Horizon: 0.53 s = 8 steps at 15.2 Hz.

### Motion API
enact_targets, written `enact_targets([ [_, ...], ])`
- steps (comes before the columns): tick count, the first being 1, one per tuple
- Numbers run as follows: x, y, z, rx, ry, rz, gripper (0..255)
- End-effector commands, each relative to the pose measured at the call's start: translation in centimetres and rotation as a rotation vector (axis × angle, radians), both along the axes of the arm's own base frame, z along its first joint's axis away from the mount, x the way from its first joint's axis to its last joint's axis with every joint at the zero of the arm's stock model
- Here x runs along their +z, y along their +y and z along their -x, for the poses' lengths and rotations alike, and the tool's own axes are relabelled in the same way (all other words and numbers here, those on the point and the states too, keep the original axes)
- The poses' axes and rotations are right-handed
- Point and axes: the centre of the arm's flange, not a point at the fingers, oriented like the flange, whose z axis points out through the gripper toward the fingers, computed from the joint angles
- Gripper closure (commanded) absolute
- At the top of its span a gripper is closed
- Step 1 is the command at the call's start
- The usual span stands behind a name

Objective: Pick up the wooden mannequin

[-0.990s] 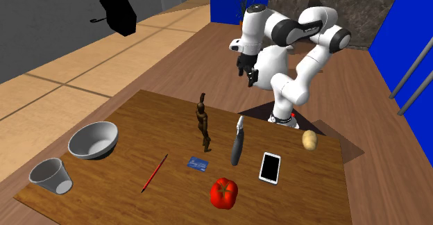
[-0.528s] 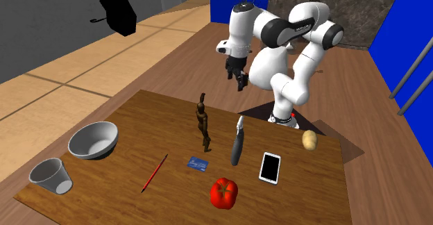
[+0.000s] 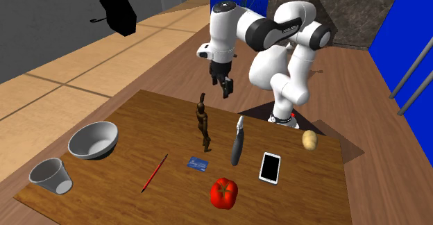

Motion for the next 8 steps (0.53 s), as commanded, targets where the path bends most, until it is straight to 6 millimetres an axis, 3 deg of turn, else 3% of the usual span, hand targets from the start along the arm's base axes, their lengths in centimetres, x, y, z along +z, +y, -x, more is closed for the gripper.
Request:
enact_targets([
  [1, 0.5, 0.9, -2.5, 0.011, 0.001, 0.002, 0],
  [8, 2.3, 4.9, -10.7, 0.049, 0.004, 0.011, 0],
])
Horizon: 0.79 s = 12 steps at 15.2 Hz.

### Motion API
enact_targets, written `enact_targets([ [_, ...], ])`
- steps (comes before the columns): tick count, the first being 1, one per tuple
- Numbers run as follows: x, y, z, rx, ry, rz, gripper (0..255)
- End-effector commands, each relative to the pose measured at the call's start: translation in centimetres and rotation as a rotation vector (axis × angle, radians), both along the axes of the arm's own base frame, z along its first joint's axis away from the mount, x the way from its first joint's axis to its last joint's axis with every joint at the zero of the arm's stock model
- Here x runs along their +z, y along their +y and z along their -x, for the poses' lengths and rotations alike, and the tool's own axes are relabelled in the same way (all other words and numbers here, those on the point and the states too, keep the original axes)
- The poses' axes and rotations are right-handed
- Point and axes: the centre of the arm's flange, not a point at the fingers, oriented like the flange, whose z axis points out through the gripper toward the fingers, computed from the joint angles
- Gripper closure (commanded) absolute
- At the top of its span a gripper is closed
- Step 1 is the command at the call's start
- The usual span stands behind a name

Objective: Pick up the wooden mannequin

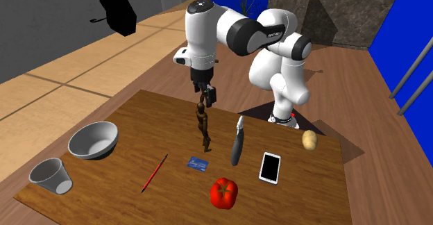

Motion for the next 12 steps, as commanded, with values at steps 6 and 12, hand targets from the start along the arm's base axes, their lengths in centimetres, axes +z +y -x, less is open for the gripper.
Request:
enact_targets([
  [6, -2.3, 0.6, -1.8, 0.007, 0.001, 0.001, 0],
  [12, -3.6, 0.7, -1.9, 0.007, 0.001, 0.001, 255],
])
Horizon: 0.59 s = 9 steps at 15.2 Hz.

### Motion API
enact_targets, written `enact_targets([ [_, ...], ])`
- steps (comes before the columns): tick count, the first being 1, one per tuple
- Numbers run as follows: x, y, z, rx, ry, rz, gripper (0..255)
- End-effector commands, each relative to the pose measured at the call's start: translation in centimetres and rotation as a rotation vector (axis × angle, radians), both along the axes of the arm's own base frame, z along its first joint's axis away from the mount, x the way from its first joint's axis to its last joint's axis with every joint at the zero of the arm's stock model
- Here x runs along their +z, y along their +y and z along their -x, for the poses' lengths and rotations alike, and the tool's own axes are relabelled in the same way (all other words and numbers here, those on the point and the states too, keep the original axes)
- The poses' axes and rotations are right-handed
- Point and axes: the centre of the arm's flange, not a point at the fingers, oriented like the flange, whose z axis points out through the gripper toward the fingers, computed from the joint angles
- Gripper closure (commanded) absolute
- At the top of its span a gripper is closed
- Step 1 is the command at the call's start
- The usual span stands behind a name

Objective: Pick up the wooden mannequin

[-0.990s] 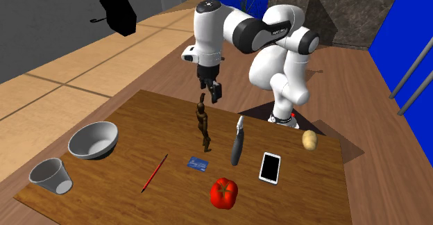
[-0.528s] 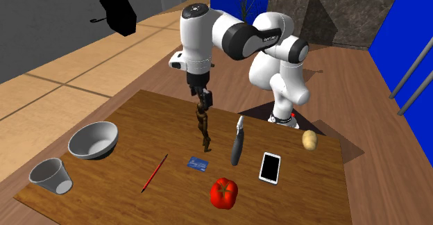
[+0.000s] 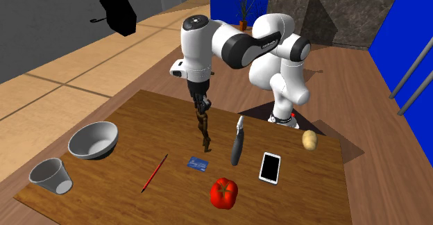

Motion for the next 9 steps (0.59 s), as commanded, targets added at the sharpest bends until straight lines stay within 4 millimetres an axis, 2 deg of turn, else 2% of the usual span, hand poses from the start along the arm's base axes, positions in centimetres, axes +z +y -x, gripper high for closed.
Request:
enact_targets([
  [1, -0.06, -0.01, -0.01, 0.000, 0.000, 0.000, 255],
  [8, -0.05, -0.05, 0.06, 0.000, 0.000, 0.000, 255],
  [9, 0.47, -0.05, 0.06, 0.000, 0.000, 0.000, 255],
])
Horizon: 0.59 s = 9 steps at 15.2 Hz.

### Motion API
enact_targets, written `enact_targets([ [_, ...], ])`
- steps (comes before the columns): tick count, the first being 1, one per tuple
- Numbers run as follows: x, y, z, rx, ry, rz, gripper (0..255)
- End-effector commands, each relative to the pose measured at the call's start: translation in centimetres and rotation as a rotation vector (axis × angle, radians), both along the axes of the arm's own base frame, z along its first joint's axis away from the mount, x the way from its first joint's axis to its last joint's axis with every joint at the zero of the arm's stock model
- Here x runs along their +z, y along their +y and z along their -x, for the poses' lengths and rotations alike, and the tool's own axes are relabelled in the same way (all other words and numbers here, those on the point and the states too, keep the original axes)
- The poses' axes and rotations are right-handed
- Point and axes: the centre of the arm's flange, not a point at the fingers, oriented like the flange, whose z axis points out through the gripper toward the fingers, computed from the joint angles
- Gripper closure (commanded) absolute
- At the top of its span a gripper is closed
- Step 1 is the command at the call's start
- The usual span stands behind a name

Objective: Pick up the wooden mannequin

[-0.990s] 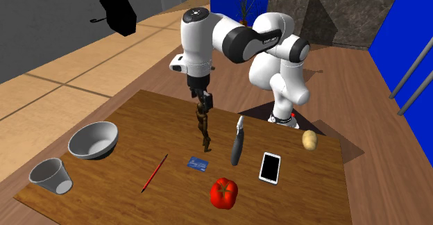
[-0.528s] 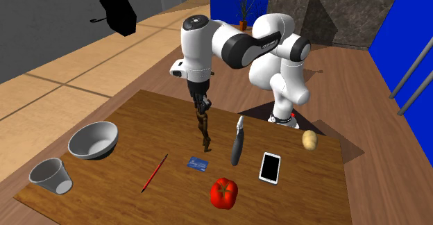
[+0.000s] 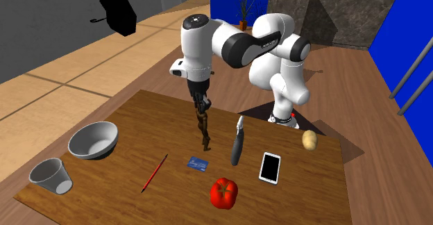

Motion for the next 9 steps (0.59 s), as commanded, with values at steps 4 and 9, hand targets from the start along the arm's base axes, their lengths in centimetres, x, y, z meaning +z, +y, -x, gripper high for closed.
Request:
enact_targets([
  [4, 2.4, 0.0, 0.0, -0.001, 0.001, 0.001, 255],
  [9, 5.0, 0.0, 0.0, -0.001, 0.001, 0.001, 255],
])
